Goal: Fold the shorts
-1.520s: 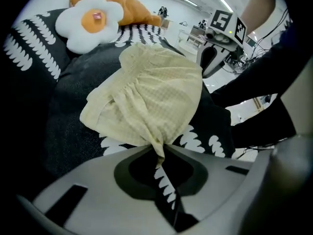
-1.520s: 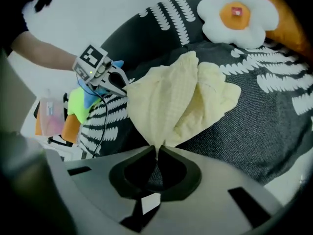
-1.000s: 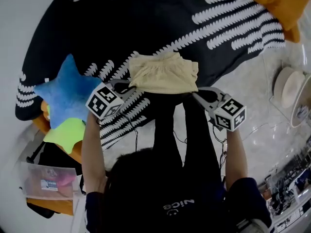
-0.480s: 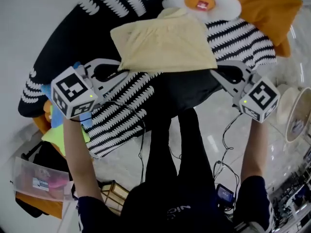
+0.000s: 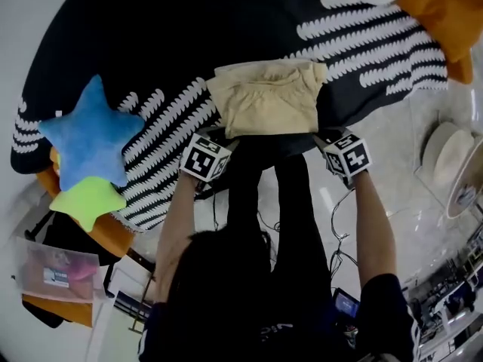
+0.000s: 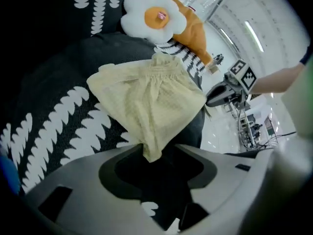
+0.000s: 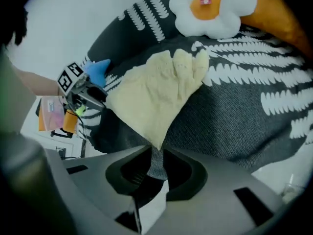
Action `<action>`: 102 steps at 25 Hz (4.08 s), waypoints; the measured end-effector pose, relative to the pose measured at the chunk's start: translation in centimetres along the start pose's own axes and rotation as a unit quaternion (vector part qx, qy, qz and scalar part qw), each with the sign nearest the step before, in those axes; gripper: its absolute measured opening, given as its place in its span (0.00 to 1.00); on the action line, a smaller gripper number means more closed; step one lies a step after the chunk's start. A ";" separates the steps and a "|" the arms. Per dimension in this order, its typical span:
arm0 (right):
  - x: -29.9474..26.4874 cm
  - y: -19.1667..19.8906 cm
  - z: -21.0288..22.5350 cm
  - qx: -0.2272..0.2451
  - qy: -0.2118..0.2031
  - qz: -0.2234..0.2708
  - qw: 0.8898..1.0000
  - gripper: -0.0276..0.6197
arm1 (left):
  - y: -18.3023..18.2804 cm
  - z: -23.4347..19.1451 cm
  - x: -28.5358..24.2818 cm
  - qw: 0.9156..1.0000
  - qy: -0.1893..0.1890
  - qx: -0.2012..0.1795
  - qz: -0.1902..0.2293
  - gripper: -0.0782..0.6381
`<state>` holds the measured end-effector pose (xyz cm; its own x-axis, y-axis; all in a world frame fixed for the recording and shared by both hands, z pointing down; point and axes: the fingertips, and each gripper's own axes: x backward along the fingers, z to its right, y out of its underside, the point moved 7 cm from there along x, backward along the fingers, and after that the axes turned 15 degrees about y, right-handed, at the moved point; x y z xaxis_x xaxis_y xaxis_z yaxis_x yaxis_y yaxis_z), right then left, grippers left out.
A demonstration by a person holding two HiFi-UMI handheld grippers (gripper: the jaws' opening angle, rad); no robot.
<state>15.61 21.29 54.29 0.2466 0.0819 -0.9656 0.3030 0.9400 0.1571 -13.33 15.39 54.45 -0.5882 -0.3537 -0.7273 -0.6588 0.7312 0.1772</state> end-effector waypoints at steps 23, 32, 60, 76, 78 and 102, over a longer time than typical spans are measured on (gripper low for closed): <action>22.3 -6.2 -8.4 -0.032 0.152 0.269 0.950 0.59 | -5.5 16.1 15.1 0.955 0.003 -0.080 0.285 0.56; 28.7 -4.7 -12.7 -0.056 0.181 0.307 0.933 0.60 | -4.5 22.6 20.8 0.942 -0.031 -0.159 0.295 0.56; 56.3 -8.9 -21.9 -0.026 0.308 0.617 0.724 0.60 | -8.8 39.2 44.5 0.774 -0.081 -0.339 0.529 0.46; 58.1 -8.7 -20.5 -0.053 0.318 0.620 0.715 0.06 | -11.5 40.2 44.1 0.768 -0.009 -0.306 0.563 0.12; 58.2 -8.3 -20.0 -0.067 0.307 0.627 0.712 0.06 | -11.6 40.8 43.8 0.763 -0.018 -0.321 0.561 0.11; 58.4 -10.2 -18.6 0.034 0.343 0.632 0.694 0.05 | -12.1 41.5 42.4 0.720 -0.147 -0.340 0.587 0.11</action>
<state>9.83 22.69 -7.58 -0.1341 0.9874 0.0837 0.2914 -0.0415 0.9557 -10.85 15.79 -6.03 -0.8685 0.4862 0.0963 0.0744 -0.0641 0.9952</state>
